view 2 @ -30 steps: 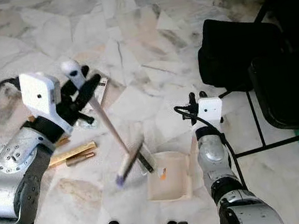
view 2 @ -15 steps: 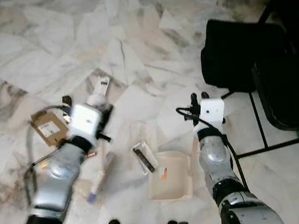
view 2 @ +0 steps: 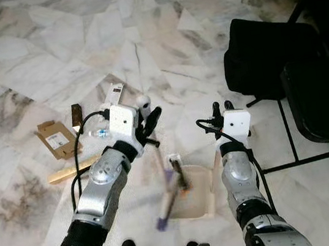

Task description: Sweep floor

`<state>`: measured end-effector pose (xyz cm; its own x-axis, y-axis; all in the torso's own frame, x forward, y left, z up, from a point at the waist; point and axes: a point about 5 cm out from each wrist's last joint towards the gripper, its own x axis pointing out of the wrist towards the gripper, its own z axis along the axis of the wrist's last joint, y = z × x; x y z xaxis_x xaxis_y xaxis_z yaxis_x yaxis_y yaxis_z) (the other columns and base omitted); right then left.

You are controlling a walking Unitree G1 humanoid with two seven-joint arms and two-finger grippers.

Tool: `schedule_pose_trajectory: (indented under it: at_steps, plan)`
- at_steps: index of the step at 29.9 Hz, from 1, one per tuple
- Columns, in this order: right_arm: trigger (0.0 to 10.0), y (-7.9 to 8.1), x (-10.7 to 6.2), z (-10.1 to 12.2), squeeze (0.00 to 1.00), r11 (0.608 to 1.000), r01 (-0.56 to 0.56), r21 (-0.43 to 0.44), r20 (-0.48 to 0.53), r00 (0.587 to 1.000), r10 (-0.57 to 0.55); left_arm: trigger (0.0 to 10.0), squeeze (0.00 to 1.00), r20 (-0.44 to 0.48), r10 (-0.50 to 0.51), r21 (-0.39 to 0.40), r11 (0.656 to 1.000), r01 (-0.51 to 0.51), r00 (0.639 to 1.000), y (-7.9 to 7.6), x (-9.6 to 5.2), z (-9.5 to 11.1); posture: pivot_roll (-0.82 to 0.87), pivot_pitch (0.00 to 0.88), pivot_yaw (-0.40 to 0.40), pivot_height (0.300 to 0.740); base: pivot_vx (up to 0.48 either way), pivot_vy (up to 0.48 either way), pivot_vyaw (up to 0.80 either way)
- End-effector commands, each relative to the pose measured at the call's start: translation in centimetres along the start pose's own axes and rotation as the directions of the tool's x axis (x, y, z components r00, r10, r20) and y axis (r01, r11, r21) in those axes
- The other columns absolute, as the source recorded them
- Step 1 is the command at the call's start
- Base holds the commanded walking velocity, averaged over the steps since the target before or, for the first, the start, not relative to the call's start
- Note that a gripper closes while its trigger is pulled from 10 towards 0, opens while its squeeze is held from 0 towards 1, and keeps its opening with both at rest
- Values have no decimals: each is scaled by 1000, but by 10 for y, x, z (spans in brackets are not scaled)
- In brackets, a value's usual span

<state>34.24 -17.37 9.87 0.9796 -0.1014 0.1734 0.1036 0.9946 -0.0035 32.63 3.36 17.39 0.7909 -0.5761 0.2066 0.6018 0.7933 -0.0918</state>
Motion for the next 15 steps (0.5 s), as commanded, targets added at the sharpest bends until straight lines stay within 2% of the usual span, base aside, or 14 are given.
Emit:
schedule_pose_trajectory:
  at_steps: [1,11,14,15]
  plan:
    - [10000,6,-19,-28,0,1000,-9,27,-145,989,12,10000,0,42,-86,-133,987,91,995,-16,-2,6,237,308,-12,740,0,0,0]
    - [10000,7,-18,-29,0,999,7,44,-156,988,0,10000,0,47,-119,-33,992,120,992,2,-30,34,258,298,-11,740,0,0,0]
    - [10000,8,-17,-29,0,999,9,51,-163,987,-1,10000,0,51,-123,9,992,123,991,8,-43,52,268,284,-14,740,0,0,0]
    - [10000,9,-16,-28,0,998,10,56,-165,986,0,10000,0,64,-123,35,992,121,990,11,-50,66,277,268,-19,740,0,0,0]
